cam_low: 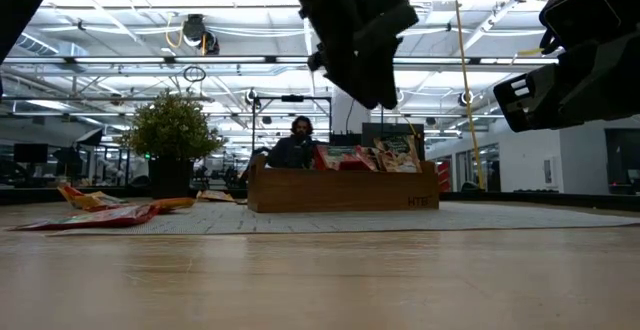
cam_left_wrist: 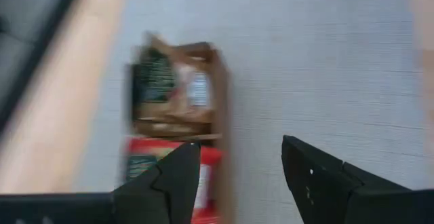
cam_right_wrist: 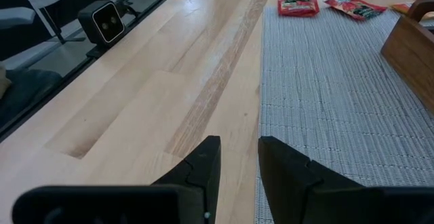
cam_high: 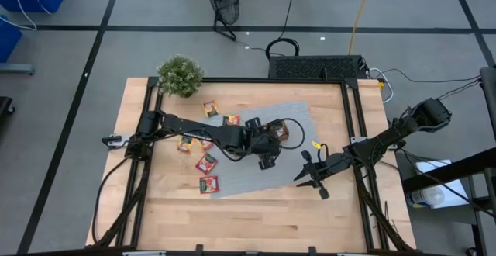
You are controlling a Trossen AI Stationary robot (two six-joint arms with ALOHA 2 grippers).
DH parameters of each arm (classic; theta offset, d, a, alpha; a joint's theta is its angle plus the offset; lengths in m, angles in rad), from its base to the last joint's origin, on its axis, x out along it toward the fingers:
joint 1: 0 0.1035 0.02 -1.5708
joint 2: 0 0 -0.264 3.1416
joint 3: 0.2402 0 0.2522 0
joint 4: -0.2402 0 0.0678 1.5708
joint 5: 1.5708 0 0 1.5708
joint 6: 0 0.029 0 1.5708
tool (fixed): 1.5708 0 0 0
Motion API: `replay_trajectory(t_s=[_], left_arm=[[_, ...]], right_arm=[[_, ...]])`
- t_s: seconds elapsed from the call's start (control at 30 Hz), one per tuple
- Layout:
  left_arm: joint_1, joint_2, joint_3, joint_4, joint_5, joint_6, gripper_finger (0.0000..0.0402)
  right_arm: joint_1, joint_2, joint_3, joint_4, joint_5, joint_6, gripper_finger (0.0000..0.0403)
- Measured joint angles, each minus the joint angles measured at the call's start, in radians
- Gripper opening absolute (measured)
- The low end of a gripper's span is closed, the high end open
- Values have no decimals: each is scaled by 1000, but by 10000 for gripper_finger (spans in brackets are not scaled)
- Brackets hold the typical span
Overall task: Pick & Place Tea
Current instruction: Put the red tea bag into the middle section of the wooden organizer
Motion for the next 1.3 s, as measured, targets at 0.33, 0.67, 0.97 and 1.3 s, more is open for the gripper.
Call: replay_trajectory(t_s=[0.33, 0.67, 0.97, 1.3], left_arm=[[69, 11, -99, 42, 200, -89, 194], [104, 11, -181, 86, 164, -117, 122], [116, 10, -222, 132, 164, -125, 93], [120, 5, -222, 135, 171, -129, 93]], right_arm=[[0, 0, 0, -3, -2, -1, 91], [0, 0, 0, -4, -1, -1, 91], [0, 0, 0, -4, -1, -1, 91], [0, 0, 0, -6, -1, -1, 91]])
